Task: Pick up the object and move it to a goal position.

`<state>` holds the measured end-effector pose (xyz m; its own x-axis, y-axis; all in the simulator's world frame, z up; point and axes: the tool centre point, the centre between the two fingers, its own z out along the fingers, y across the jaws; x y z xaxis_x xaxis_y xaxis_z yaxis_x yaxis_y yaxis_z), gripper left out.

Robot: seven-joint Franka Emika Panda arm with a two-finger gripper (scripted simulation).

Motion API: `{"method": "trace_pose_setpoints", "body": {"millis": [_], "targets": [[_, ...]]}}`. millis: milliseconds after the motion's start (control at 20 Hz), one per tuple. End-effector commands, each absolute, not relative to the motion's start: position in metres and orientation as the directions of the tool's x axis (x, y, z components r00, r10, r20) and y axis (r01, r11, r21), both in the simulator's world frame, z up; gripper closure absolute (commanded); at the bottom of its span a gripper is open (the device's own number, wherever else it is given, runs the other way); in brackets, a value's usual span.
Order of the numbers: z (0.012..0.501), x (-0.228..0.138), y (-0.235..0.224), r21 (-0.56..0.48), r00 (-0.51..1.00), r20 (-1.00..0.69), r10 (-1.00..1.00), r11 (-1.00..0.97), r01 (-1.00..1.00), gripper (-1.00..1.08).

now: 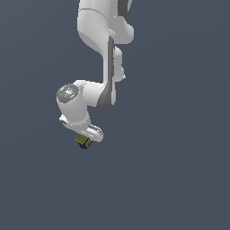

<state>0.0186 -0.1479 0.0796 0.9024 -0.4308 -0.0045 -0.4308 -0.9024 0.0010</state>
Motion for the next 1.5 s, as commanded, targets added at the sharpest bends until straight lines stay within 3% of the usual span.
{"method": "trace_pose_setpoints", "body": {"millis": [0, 800, 1450], "targets": [[0.086, 0.032, -0.159, 0.0, 0.903, 0.0, -0.431, -0.903, -0.431, 1.08], [0.107, 0.094, -0.212, 0.0, 0.903, 0.0, -0.431, -0.903, -0.431, 1.08], [0.113, 0.114, -0.228, 0.0, 0.902, 0.0, -0.431, -0.902, -0.431, 1.08]]}}
